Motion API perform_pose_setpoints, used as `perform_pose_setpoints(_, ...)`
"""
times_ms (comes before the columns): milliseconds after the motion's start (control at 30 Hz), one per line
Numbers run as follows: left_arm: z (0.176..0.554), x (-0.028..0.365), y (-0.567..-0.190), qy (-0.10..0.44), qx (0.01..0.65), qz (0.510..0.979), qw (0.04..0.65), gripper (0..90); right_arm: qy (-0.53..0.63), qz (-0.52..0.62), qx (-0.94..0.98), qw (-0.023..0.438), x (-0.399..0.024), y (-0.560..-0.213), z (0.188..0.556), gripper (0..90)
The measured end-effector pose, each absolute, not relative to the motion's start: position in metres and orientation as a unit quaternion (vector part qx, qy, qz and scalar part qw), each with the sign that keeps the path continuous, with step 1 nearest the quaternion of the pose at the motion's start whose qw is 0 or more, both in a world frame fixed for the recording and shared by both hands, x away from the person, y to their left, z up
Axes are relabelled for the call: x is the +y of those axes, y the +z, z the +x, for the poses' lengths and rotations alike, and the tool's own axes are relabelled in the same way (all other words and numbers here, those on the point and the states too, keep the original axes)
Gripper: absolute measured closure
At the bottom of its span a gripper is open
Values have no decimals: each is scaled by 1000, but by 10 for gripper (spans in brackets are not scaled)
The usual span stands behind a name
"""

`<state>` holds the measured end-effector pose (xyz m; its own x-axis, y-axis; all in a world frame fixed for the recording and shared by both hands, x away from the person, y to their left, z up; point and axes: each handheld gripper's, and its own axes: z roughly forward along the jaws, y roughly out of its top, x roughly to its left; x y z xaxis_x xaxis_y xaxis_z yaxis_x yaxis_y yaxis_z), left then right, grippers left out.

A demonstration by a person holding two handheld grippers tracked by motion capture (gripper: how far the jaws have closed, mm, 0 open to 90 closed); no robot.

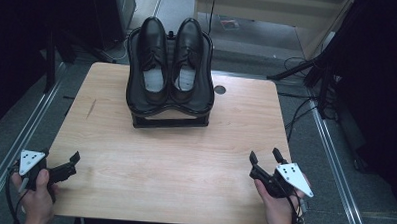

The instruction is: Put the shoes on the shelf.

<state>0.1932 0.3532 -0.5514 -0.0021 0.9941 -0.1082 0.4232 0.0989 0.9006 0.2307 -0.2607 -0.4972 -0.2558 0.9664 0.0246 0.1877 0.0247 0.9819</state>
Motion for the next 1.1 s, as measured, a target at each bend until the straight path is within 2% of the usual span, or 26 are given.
perform_pose_setpoints(300,193,353,-551,346,617,577,409,0,493,516,588,381,-306,-521,218,216)
perform_pose_setpoints(500,193,353,-551,348,617,576,409,0,471,534,596,371,-324,-533,213,159)
perform_pose_setpoints(567,193,353,-551,348,617,576,409,0,469,535,600,366,-329,-534,212,135)
perform_pose_setpoints(1100,193,352,-551,348,614,580,407,0,445,523,620,379,-338,-546,195,133)
